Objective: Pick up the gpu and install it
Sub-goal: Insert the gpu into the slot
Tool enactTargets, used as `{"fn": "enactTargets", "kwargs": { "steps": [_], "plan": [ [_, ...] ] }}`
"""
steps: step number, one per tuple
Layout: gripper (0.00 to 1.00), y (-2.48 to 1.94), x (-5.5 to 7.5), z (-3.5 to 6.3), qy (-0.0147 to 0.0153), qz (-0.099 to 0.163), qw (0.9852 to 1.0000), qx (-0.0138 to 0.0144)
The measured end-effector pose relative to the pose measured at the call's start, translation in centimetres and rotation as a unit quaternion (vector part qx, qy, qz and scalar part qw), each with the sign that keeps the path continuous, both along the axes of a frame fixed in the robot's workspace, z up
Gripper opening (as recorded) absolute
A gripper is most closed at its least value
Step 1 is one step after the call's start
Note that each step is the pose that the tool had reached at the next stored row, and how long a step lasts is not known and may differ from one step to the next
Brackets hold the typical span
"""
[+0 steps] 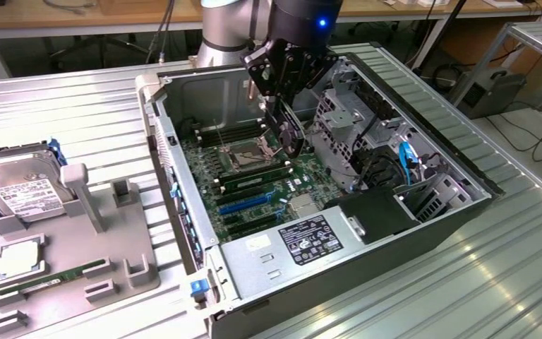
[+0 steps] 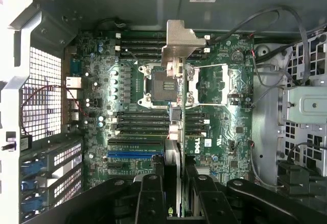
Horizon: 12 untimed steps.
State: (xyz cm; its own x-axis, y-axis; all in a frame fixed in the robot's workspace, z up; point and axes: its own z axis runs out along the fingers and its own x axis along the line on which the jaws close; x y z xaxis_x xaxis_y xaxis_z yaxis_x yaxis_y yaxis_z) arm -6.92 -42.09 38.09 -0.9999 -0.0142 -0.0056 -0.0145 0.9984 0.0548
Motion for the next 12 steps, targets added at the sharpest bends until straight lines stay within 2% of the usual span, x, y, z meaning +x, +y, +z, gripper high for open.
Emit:
{"fn": "enactTargets", "kwargs": {
  "steps": [6, 8, 10, 12],
  "plan": [
    [0.26, 0.00, 0.01, -0.01, 0.0000, 0.003, 1.0000, 0.0000],
    [0.26, 0.00, 0.01, -0.04, -0.0001, 0.039, 0.9993, 0.0000],
    [0.26, 0.00, 0.01, -0.07, -0.0002, 0.070, 0.9975, 0.0000],
    [0.26, 0.00, 0.01, -0.09, -0.0004, 0.099, 0.9951, 0.0000]
  ]
}}
